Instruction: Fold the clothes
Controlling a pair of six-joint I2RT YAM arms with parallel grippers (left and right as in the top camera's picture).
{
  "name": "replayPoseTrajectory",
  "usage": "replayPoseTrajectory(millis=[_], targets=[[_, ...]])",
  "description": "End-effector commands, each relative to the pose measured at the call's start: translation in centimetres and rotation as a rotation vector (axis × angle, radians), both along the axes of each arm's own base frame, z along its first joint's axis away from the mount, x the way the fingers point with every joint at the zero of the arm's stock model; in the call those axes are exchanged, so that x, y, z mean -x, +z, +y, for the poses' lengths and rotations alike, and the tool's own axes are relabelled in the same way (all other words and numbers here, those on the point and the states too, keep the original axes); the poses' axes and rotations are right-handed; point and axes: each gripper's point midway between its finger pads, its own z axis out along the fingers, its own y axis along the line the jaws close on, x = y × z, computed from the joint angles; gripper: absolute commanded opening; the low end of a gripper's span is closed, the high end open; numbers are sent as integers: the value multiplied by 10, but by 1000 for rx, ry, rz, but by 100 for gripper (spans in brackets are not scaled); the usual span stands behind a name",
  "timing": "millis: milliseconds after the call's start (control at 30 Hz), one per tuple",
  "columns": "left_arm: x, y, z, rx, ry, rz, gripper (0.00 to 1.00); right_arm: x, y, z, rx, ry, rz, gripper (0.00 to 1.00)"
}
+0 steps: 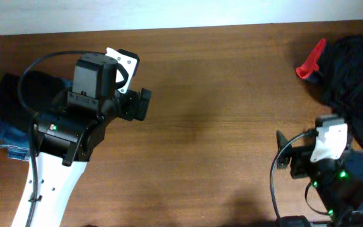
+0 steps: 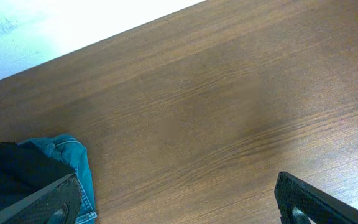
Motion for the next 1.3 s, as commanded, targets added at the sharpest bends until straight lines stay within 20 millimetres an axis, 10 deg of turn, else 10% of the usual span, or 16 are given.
replayPoseTrajectory(millis=[0,233,500,1267], targets=[[1,3,0,7,9,-6,99,8,-41,-18,42,-71,30,99],[1,3,0,7,9,-6,99,25,-138,-21,39,-89,91,99],[1,3,0,7,9,-6,99,18,-191,-15,24,-60,64,99],[1,3,0,7,9,-6,99,11,-207,-3,-11,7,59,99]])
